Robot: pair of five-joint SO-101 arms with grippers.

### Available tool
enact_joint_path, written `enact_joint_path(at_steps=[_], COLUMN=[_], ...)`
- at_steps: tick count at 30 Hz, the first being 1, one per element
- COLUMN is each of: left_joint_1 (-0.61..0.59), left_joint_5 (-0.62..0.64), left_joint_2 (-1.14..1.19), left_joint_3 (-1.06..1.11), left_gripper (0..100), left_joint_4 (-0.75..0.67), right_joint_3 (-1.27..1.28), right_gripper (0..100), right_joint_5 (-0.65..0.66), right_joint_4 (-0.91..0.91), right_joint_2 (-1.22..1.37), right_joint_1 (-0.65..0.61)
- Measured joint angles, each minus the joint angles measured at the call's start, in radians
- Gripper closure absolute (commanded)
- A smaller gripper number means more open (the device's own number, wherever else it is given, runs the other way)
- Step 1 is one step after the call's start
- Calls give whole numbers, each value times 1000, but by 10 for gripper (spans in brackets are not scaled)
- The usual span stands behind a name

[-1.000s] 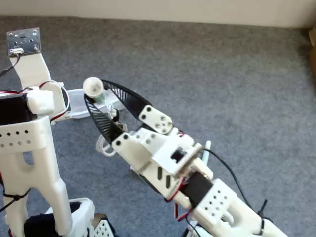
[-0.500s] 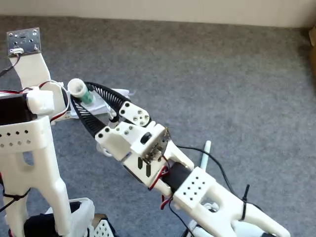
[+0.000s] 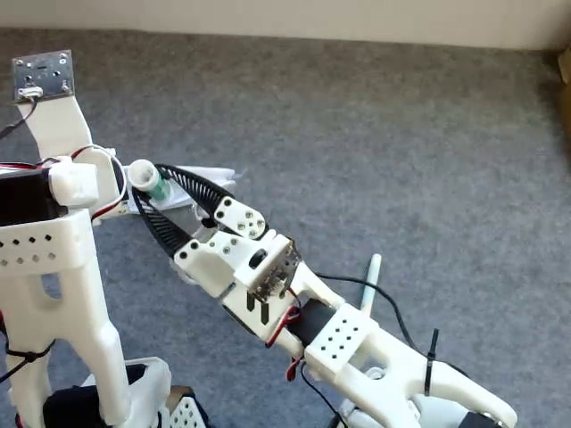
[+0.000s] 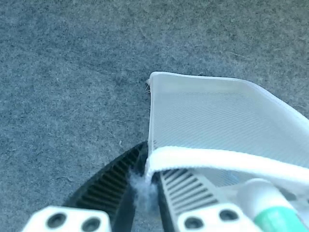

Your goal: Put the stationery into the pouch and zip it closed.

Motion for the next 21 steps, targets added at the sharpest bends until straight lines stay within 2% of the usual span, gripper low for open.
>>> enact_joint_path(at_steps=[15,21], left_joint_1=[2,0], left_joint_5=[0,0], left_joint_2=[0,0], left_joint_3=[0,0], left_gripper=[992,992], left_joint_4=[2,2], right_joint_3=[61,61], right_gripper=[983,866], right_joint_5=[3,3], right_joint_4=[0,17], right_joint_2=[2,2], right_joint_1=[8,3])
